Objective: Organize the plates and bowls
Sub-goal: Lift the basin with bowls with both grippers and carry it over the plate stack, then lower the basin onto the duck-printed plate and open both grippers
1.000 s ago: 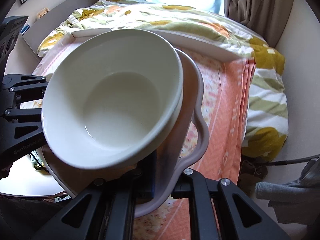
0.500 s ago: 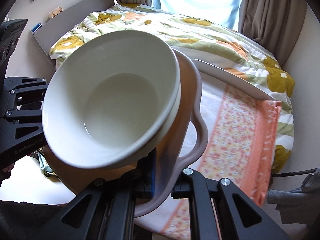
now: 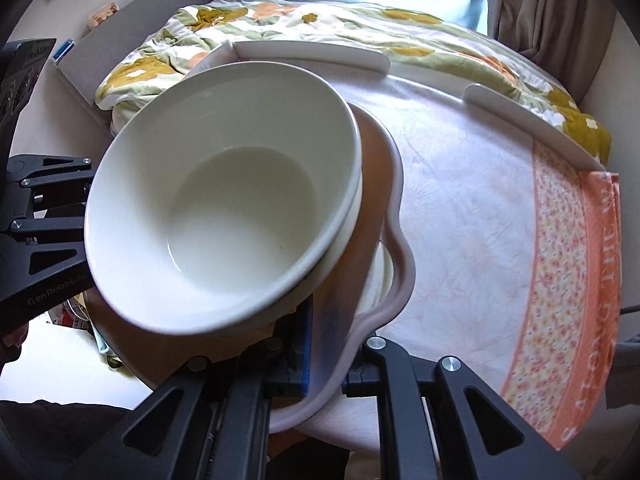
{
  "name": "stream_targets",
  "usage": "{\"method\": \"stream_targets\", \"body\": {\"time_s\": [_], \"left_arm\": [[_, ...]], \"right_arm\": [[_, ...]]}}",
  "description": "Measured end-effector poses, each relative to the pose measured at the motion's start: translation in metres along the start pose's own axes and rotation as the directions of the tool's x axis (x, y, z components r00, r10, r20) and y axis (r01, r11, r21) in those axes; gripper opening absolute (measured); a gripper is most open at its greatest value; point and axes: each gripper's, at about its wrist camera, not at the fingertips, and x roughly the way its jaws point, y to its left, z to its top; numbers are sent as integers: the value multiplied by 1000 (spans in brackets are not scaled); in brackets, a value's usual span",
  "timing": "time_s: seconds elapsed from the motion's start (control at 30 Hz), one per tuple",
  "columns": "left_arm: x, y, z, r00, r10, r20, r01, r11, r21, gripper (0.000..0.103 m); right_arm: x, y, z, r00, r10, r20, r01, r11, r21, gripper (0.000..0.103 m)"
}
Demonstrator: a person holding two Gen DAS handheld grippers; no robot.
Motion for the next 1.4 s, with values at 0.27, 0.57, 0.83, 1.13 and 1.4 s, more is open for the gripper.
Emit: {"method": "stream_targets", "body": {"time_s": [0.27, 0.57, 0.83, 1.13, 1.4], "left_arm": [[14, 4, -8, 1000, -21, -4, 21, 1000, 10, 11], [19, 2, -13, 1000, -14, 13, 14, 1000, 13, 12], [18, -5, -16, 999, 35, 11, -36, 999, 34, 13], [10, -6, -13, 997, 71, 9, -71, 997, 39, 16], [-11, -4, -14, 995, 93, 23, -94, 995, 37, 17]], "right_arm": [[14, 4, -7, 1000, -21, 0, 21, 999, 37, 10], [18, 3, -15, 999, -42, 16, 41, 997, 62, 10], [18, 6, -14, 997, -70, 12, 70, 996, 60, 10], [12, -2, -14, 999, -46, 14, 44, 991, 127, 10], [-7, -10, -12, 999, -39, 22, 34, 977, 209, 11]]}}
